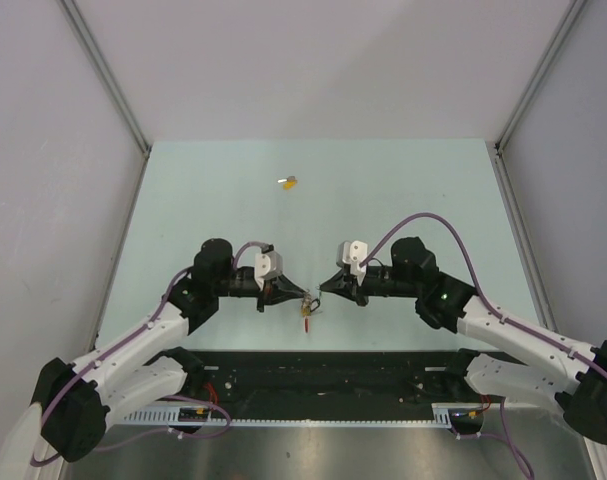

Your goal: Put the keys on the keyring

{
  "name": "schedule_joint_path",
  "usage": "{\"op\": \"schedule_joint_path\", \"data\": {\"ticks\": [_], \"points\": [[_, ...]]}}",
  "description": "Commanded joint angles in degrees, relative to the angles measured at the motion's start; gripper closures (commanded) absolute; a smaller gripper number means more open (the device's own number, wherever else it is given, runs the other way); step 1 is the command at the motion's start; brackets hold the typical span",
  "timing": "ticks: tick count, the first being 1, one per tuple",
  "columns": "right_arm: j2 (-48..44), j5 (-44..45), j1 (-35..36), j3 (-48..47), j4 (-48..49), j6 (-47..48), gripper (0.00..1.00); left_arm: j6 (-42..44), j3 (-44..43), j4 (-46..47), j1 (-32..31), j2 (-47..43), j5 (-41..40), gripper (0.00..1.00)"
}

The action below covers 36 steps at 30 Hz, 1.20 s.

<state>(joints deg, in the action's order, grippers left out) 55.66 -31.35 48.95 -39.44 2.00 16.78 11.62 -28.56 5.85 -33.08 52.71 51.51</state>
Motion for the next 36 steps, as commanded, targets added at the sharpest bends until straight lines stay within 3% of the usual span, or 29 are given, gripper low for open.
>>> {"op": "schedule_joint_path", "data": {"ticks": [1, 36], "points": [[0.68, -0.90, 0.18, -0.11, 3.71, 0.80, 1.00, 2.80, -1.85, -0.13, -0.05, -0.06, 1.49, 1.00], [6.39, -2.05, 2.20, -3.63, 0.99, 4.23, 1.00, 4.12, -3.00, -1.98, -0.49, -0.41, 2.02, 1.00]]}}
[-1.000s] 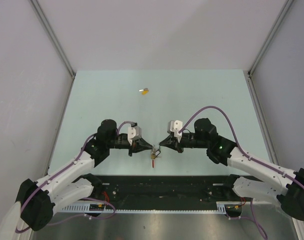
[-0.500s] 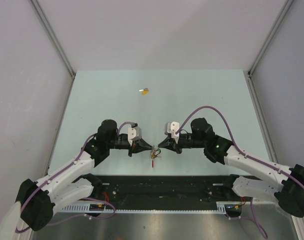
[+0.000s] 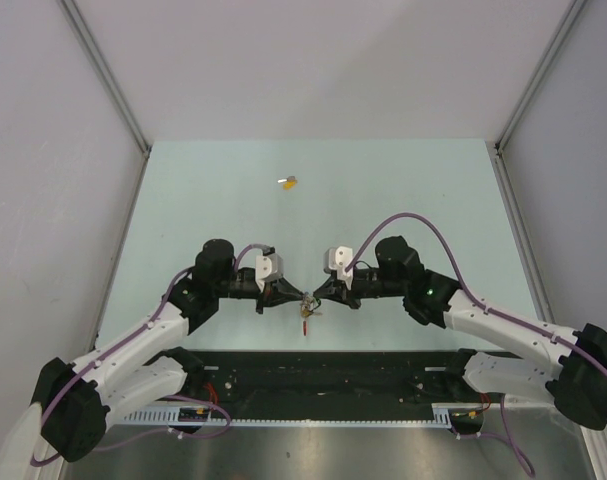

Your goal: Put the keys on the keyring

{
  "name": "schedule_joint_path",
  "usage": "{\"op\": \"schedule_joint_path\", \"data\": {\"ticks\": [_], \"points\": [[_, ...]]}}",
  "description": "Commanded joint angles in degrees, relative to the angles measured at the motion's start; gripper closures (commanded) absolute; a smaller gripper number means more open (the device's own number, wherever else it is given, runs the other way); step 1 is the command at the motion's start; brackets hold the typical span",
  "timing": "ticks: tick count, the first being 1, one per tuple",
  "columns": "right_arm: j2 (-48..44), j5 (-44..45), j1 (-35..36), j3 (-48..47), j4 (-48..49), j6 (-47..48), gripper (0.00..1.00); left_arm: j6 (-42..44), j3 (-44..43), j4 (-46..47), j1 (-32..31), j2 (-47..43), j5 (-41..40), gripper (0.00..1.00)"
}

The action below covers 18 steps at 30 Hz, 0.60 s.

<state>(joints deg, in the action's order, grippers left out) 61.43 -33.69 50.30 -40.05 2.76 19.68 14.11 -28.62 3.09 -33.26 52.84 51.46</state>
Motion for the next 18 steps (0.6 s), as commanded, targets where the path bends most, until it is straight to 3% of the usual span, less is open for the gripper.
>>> {"op": "schedule_joint_path", "data": {"ticks": [1, 18], "points": [[0.71, 0.47, 1.02, -3.19, 0.14, 1.41, 1.00, 1.62, -3.02, 0.77, -0.41, -0.63, 2.06, 1.00], [0.27, 2.76, 1.20, -3.19, 0.40, 1.15, 1.00, 1.89, -2.93, 0.33, -1.02, -0.46, 2.06, 1.00]]}}
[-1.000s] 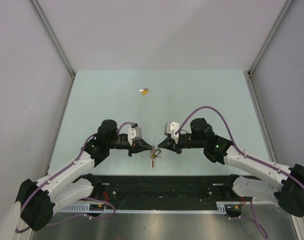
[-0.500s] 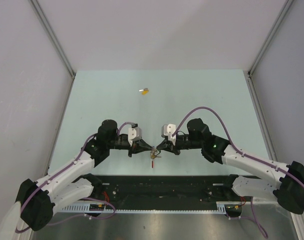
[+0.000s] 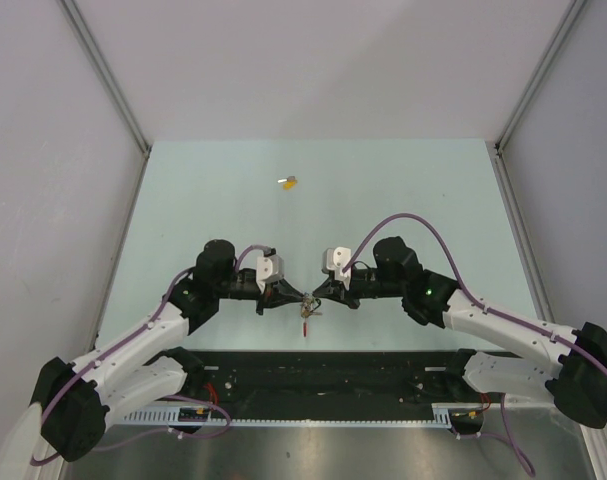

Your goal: Put the keys on the keyring

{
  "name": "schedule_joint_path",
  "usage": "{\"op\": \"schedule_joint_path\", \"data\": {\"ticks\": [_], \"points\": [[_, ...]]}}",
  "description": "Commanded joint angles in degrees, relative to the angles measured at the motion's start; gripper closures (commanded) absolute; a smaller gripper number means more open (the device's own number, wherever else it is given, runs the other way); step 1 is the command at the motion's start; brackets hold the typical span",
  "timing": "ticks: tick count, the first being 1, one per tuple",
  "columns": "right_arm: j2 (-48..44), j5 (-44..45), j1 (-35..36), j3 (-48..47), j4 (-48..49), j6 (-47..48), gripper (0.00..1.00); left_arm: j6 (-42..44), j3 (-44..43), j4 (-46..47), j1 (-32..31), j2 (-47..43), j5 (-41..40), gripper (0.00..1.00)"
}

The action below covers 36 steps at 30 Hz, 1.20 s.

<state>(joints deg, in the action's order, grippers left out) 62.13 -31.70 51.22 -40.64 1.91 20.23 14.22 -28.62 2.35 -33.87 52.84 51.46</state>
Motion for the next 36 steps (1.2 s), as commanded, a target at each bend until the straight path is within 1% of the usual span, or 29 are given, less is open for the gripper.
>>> {"op": "schedule_joint_path", "data": {"ticks": [1, 12, 29, 36], "points": [[-0.34, 0.68, 0.28, -2.51, 1.43, 0.60, 1.00, 1.78, -3.02, 1.08, -0.41, -0.46, 2.06, 1.00], [0.36, 0.59, 0.46, -3.12, 0.81, 0.78, 1.00, 1.78, -3.11, 1.25, -0.50, -0.19, 2.41, 0.99], [2.12, -0.02, 1.86, -4.18, 0.46, 1.39, 1.00, 2.04, -3.28, 1.43, -1.11, 0.51, 5.75, 1.00], [3.61, 0.24, 2.83, -5.15, 0.72, 0.87, 1.00, 1.78, -3.28, 2.22, -1.64, 0.42, 5.84, 1.00]]}}
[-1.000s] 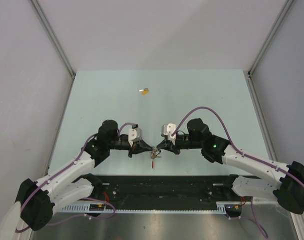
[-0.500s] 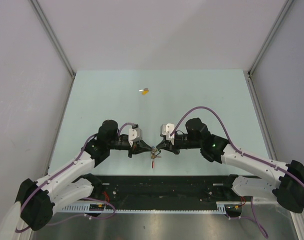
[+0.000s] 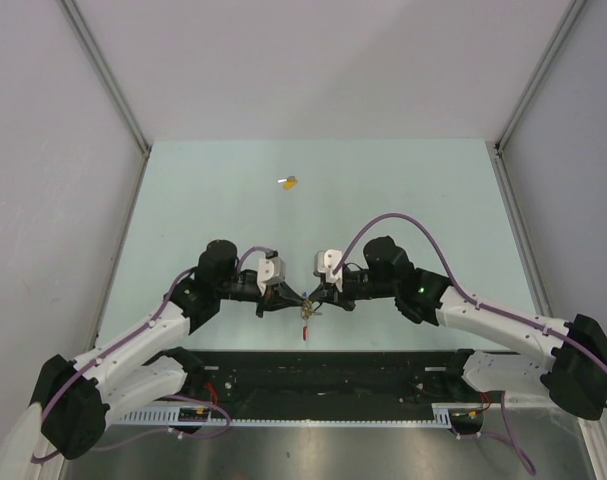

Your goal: Put the keys on the keyring

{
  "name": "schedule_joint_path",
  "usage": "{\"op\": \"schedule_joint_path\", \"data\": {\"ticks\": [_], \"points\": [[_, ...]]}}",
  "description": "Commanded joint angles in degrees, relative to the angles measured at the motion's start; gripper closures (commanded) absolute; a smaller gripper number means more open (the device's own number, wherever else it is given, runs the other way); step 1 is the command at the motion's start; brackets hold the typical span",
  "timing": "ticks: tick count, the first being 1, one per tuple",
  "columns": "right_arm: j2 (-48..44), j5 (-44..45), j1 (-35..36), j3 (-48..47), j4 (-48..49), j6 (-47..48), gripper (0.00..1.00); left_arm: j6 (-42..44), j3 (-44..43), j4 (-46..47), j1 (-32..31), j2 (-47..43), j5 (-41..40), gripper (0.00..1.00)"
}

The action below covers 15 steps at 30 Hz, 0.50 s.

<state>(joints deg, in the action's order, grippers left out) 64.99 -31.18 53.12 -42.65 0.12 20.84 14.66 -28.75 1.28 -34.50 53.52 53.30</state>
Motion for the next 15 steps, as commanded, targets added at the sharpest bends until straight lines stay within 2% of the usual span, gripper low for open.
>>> {"op": "schedule_joint_path", "data": {"ticks": [1, 11, 15], "points": [[0.84, -0.11, 0.93, -3.22, 2.60, -0.01, 1.00, 1.34, -3.06, 3.29, -1.09, -0.34, 3.83, 0.99], [0.75, 2.44, 1.02, -3.49, 2.60, -1.94, 1.00, 1.78, -2.36, 3.47, -1.09, -1.92, 1.11, 1.00], [0.49, 0.16, -0.03, -3.49, 2.87, -3.17, 1.00, 3.18, -2.36, 1.98, -1.09, -2.54, -0.47, 1.00]]}}
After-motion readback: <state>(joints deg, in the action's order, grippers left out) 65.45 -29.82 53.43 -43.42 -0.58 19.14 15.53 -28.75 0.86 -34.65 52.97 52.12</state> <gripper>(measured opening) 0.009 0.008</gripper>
